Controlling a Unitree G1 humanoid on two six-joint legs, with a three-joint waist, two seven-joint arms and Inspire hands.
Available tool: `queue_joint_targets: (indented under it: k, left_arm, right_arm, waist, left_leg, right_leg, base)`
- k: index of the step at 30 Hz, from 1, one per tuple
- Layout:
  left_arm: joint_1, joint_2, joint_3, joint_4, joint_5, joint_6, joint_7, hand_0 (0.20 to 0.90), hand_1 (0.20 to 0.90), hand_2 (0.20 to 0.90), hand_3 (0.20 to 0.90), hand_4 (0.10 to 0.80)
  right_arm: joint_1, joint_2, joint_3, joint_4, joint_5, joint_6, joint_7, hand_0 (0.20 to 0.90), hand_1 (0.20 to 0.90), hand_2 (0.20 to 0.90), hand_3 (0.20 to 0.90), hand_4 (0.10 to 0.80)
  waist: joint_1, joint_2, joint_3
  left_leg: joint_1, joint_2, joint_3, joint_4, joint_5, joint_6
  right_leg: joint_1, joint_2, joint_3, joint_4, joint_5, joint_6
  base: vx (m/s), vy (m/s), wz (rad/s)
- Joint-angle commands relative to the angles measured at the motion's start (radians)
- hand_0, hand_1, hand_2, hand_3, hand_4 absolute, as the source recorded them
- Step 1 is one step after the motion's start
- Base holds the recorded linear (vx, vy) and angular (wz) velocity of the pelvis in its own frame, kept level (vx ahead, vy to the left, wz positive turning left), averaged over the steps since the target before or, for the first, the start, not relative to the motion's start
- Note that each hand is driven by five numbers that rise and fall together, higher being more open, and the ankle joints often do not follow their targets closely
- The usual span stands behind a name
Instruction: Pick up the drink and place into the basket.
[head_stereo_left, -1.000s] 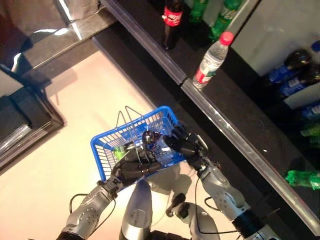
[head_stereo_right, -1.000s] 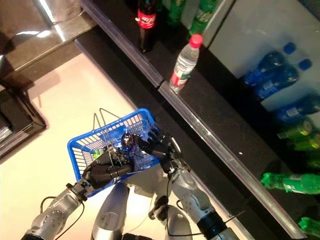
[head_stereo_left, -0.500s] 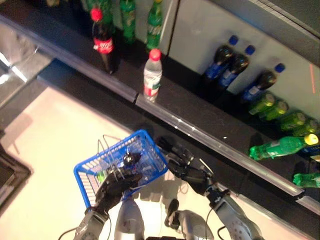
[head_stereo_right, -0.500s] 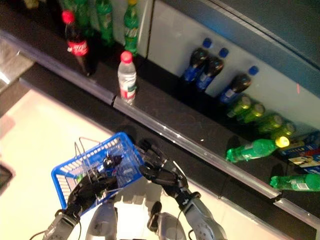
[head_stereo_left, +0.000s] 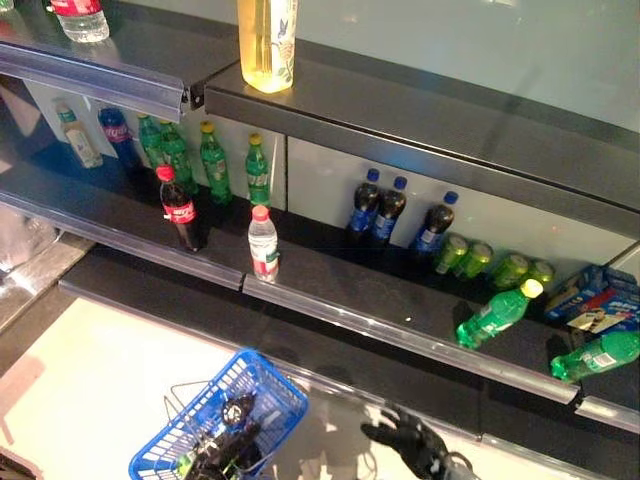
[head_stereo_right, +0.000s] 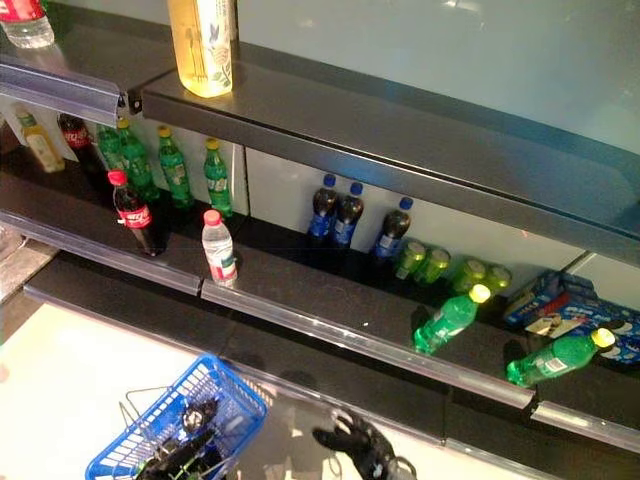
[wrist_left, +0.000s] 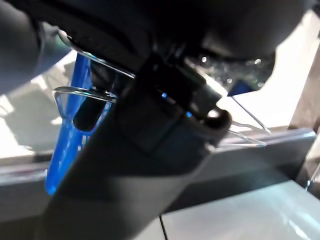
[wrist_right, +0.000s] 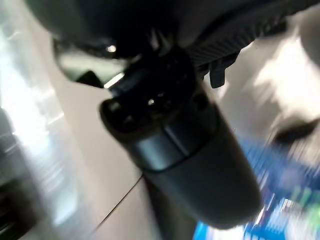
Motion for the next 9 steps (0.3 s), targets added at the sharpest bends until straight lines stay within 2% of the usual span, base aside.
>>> queue_joint_targets:
  k: [1, 5, 9]
  left_arm:
    - [-0.066, -0.021, 0.012, -0.052, 0.035, -0.146, -0.107, 0.300, 0.300, 0.300, 0.200, 0.100]
    - [-0.093, -0.025, 0.032, 0.040, 0.075, -0.146, -0.105, 0.300, 0.300, 0.300, 0.200, 0.100]
    - [-0.101, -0.031, 0.040, 0.075, 0.100, -0.170, -0.113, 0.300, 0.300, 0.300, 0.200, 0.100]
  right_arm:
    - [-0.040, -0.022, -0.040, 0.052, -0.091, -0.089, -0.030, 0.900, 0.900, 0.900, 0.900, 0.800]
    - [-0.052, 0.004, -0.080, 0.239, -0.130, -0.087, -0.044, 0.900, 0.900, 0.900, 0.900, 0.800]
    - [-0.048, 0.011, -0.103, 0.319, -0.186, -0.102, -0.057, 0.900, 0.900, 0.900, 0.900, 0.800]
  waist:
    - [0.014, 0.059, -0.042]
    - [0.011, 0.070, -0.049]
    - [0.004, 0.078, -0.051]
  left_leg:
    - [-0.016, 0.020, -0.010, -0.002, -0.018, -0.011]
    - [-0.011, 0.024, -0.002, -0.002, -0.023, -0.013]
    - [-0.008, 0.026, 0.004, -0.002, -0.026, -0.014]
  right_leg:
    - [-0.025, -0.062, -0.084, -0.014, 0.095, 0.021]
    - [-0.018, -0.063, -0.090, -0.021, 0.095, 0.022]
    - [-0.019, -0.062, -0.085, -0.021, 0.092, 0.020]
  base:
    - [-0.017, -0.001, -0.05]
    - [-0.010, -0.002, -0.08]
    - [0.002, 0.001, -0.02]
